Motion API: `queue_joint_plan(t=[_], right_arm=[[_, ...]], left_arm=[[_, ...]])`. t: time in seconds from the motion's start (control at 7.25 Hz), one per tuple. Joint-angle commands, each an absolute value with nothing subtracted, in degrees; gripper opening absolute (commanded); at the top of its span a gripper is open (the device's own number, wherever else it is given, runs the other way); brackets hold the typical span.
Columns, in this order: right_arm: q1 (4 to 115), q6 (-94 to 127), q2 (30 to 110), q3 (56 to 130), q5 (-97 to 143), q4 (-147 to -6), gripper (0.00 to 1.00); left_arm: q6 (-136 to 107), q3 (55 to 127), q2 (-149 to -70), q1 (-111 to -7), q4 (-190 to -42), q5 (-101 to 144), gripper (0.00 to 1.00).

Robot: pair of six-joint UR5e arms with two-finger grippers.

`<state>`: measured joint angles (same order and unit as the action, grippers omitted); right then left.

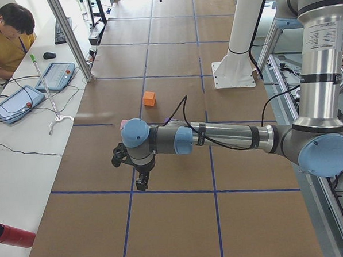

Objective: Arrange blocks in a line

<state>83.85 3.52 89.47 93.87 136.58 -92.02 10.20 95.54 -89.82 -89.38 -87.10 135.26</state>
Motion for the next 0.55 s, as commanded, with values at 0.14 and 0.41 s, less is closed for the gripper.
queue_joint_plan(t=[0.14, 0.41], right_arm=[[83.8, 3.5, 89.5, 94.0, 136.6, -92.0, 1.0], [83.8, 3.5, 89.5, 93.9, 136.6, -92.0, 1.0]], left_arm=[[9.7, 96.1, -90.3, -89.0, -87.3, 134.8, 1.0], [9.7, 96.0, -94.2, -88.0, -88.5, 135.3, 1.0]])
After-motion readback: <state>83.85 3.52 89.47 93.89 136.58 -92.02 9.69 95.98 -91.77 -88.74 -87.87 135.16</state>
